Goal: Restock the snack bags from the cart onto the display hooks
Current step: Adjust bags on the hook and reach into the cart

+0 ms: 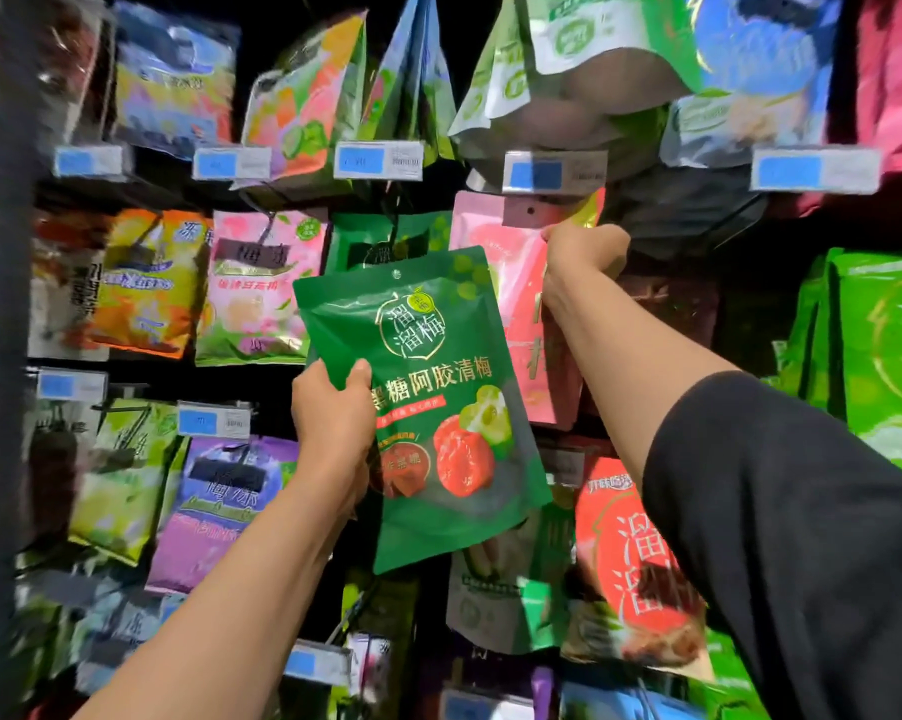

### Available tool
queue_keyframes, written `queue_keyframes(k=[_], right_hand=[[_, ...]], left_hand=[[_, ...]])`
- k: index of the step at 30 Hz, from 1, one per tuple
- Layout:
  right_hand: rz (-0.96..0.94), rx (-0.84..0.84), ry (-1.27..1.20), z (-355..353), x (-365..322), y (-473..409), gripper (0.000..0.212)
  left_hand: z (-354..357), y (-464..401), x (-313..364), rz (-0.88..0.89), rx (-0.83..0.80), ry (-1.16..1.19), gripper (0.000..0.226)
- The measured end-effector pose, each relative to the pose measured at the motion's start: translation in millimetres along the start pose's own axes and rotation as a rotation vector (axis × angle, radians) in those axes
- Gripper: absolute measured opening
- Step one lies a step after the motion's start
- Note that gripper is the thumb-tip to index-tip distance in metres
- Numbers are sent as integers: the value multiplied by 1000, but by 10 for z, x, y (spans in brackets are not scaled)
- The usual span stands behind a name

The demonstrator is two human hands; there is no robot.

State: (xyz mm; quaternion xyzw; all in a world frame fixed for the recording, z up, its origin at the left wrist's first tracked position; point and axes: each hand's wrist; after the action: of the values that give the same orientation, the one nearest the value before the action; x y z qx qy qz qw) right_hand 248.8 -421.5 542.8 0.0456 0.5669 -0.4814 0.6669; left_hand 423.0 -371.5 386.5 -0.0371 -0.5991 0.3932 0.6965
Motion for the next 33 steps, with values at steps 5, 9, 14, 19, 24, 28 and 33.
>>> queue_keyframes(k=[5, 9, 14, 19, 24, 28, 33], right_hand=[[8, 21, 22, -48, 64, -51, 26], [22, -9, -14, -71, 76, -99, 25], [22, -6, -29, -76, 22, -111, 33], [12, 26, 41, -47, 33, -118, 30], [-25, 34, 147, 19, 131, -164, 23], [-48, 66, 348, 38, 244, -260, 30], [-13, -7, 493, 55, 397, -281, 59]], left_hand=[[-26, -18, -88, 2, -11, -23, 15], [-20, -32, -138, -11, -11, -39, 22], [11, -26, -157, -4, 0, -32, 21], [22, -19, -135, 9, -5, -34, 19], [10, -22, -154, -1, 1, -9, 18], [-10, 27, -170, -28, 6, 18, 17], [-62, 79, -222, -53, 7, 40, 14]])
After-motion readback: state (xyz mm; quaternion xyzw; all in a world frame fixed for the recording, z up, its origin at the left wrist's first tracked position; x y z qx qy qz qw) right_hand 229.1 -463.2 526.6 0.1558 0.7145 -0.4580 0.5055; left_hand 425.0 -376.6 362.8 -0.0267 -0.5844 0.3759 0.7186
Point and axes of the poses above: each hand's wrist, its own y-axis away from the middle knuckle, its own z-axis out of the palm, x = y × z, and after that the axes turned 2 degrees about -x, right-handed
